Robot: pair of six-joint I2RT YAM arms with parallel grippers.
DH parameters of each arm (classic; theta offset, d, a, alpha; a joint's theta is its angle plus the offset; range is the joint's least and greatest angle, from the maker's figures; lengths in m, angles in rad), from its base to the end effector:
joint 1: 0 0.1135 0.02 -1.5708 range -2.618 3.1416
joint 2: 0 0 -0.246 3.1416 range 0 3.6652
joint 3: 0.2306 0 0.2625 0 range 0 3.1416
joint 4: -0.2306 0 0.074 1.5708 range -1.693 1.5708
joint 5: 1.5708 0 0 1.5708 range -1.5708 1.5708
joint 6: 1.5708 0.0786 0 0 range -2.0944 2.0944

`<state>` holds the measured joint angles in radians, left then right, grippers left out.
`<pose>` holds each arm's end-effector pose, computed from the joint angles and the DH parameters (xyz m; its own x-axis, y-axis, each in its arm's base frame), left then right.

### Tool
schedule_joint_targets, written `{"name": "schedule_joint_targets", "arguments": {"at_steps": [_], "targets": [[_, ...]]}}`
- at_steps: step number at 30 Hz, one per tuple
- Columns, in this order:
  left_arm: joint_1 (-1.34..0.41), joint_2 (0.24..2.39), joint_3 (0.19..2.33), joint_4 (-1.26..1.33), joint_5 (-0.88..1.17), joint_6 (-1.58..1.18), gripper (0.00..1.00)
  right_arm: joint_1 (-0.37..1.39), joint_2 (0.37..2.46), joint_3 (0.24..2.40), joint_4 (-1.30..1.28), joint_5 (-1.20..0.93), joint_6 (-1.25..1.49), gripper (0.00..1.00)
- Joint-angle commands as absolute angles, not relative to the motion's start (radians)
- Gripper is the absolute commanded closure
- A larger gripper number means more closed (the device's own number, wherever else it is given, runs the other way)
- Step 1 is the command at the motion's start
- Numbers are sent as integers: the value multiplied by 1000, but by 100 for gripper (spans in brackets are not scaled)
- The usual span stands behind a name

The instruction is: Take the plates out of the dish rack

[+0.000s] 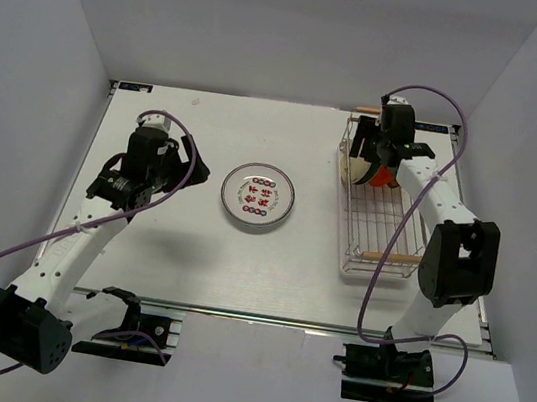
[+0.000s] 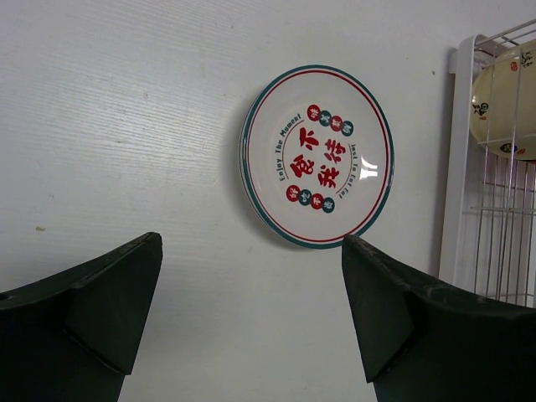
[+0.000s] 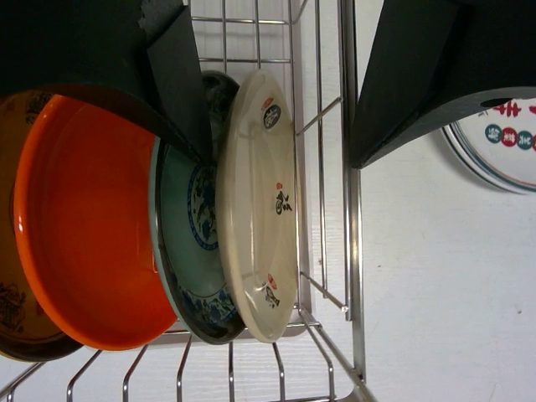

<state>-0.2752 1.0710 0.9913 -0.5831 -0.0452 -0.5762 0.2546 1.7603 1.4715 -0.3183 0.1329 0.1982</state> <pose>0.2722 -0.0732 0.2750 -0.6258 -0.3889 -0.6761 -0.1237 0.9054 -0.4062 0.4412 0.1040 0.2532 -0.5697 0.0534 -0.8201 -0.0328 0.9956 0.0876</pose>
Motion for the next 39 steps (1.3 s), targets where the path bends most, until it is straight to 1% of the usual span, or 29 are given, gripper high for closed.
{"name": "schedule_joint_targets", "arguments": {"at_steps": [1,4,6,7,10,12,13,14,15,17,18,20,21,22,26,33,36,39], "targets": [[-278,1046,980,-571,-61,-578,3,250,1784,1526,-290,179,233,29],[-278,1039,974,-569,-64,-580,3,247,1796,1531,-285,207,264,34],[-278,1039,973,-569,-63,-578,4,247,1801,1531,-282,215,279,39],[-278,1039,973,-569,-63,-578,4,247,1805,1531,-281,219,284,44],[-278,1037,968,-568,-66,-578,5,245,1810,1531,-276,233,298,50],[-278,1037,963,-568,-69,-575,5,249,1813,1532,-279,251,302,57],[-278,1038,963,-569,-72,-575,5,249,1813,1531,-281,273,302,65],[-278,1039,965,-569,-72,-572,5,249,1813,1531,-287,281,302,70],[-278,1037,965,-571,-72,-574,5,249,1812,1531,-285,288,301,78],[-278,1035,968,-568,-71,-572,5,249,1810,1529,-287,314,295,82],[-278,1035,968,-565,-71,-574,5,250,1807,1531,-287,322,293,88],[-278,1038,969,-558,-63,-578,4,247,1805,1543,-299,327,276,93],[-278,1039,969,-555,-55,-578,3,250,1804,1552,-308,327,269,98],[-278,1042,971,-552,-43,-578,3,247,1802,1561,-314,327,253,100],[-278,1045,970,-537,-20,-584,2,250,1783,1614,-351,336,219,100],[-278,1068,994,-535,-2,-589,2,252,1661,1670,-385,368,173,100],[-278,1084,1018,-528,60,-588,2,253,1579,1622,-391,351,179,100],[-278,1103,1054,-531,112,-575,2,253,1479,1557,-367,263,199,100]]}}
